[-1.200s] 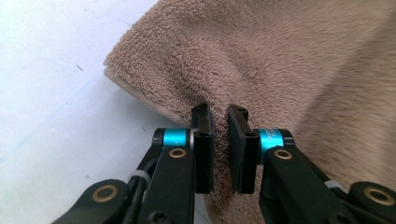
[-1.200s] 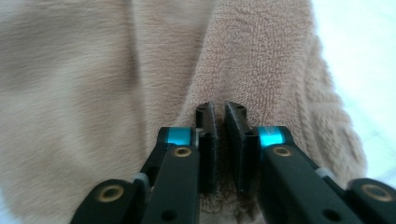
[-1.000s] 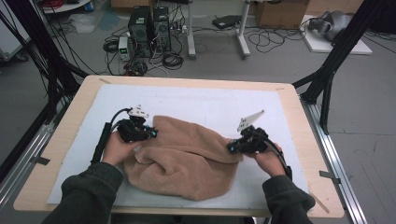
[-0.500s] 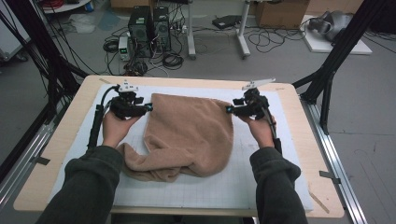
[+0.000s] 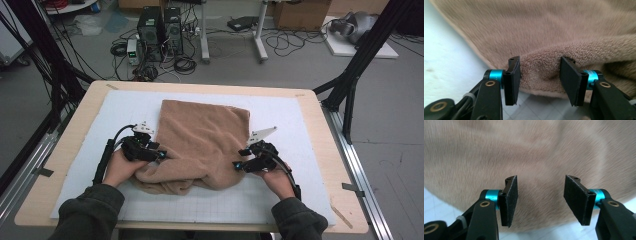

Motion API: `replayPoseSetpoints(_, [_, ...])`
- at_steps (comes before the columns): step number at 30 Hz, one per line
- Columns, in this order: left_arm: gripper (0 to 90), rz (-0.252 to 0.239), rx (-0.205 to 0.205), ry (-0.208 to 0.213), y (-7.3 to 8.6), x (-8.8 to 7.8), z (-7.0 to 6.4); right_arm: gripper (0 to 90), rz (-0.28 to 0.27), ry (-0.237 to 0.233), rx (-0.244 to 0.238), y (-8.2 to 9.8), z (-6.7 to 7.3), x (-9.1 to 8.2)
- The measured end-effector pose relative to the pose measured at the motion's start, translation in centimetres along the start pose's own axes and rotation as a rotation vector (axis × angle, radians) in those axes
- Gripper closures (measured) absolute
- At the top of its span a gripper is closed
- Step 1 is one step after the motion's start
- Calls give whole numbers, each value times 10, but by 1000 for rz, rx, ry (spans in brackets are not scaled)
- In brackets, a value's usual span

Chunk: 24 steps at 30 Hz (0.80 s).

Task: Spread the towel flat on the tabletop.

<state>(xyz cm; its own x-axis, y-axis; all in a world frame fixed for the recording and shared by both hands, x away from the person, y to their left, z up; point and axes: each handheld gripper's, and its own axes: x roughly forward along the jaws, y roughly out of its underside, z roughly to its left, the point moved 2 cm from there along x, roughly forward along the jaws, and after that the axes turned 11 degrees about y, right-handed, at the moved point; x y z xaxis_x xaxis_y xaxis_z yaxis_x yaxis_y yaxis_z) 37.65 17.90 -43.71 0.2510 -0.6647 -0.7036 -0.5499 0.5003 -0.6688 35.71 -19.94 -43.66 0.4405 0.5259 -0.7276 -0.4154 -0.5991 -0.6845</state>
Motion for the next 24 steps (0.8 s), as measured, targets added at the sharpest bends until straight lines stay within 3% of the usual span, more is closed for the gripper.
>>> replayPoseSetpoints(2, [564,37,10,0,1,7,0,440,13,5,1,3,0,4])
replayPoseSetpoints(3, [598,56,50,-40,1,12,-3,469,58,7,1,5,0,13])
replayPoseSetpoints(4, [663,56,50,-40,1,12,-3,520,52,13,4,5,0,15])
replayPoseSetpoints(6, [829,57,53,-10,0,12,-5,744,51,19,-19,3,0,15])
replayPoseSetpoints(7, [845,65,58,-7,0,12,-6,828,49,-19,-24,3,0,15])
replayPoseSetpoints(8, [851,71,54,-5,0,11,-7,841,54,-34,-29,3,1,14])
replayPoseSetpoints(9, [852,84,60,23,2,5,-11,848,57,-51,-34,2,3,12])
replayPoseSetpoints(11, [852,75,63,38,4,1,-14,850,50,-79,-39,2,6,8])
replayPoseSetpoints(12, [854,37,86,54,8,-13,-23,851,35,-86,-71,2,13,-3])
replayPoseSetpoints(13, [854,37,86,54,8,-13,-23,851,25,-98,-84,2,18,-10])
replayPoseSetpoints(17, [855,-37,103,104,24,-42,-47,851,-13,-148,-96,4,32,-32])
replayPoseSetpoints(18, [855,-48,107,128,29,-48,-54,846,-23,-189,-114,7,41,-45])
replayPoseSetpoints(20, [854,-61,114,161,36,-57,-64,812,-38,-286,-108,10,48,-54])
replayPoseSetpoints(21, [854,-70,112,189,39,-61,-68,812,-38,-286,-108,10,48,-54])
replayPoseSetpoints(22, [825,-76,120,203,41,-65,-71,690,-50,-289,-125,10,54,-63])
replayPoseSetpoints(24, [771,-107,122,221,39,-70,-73,666,-63,-288,-127,8,54,-66])
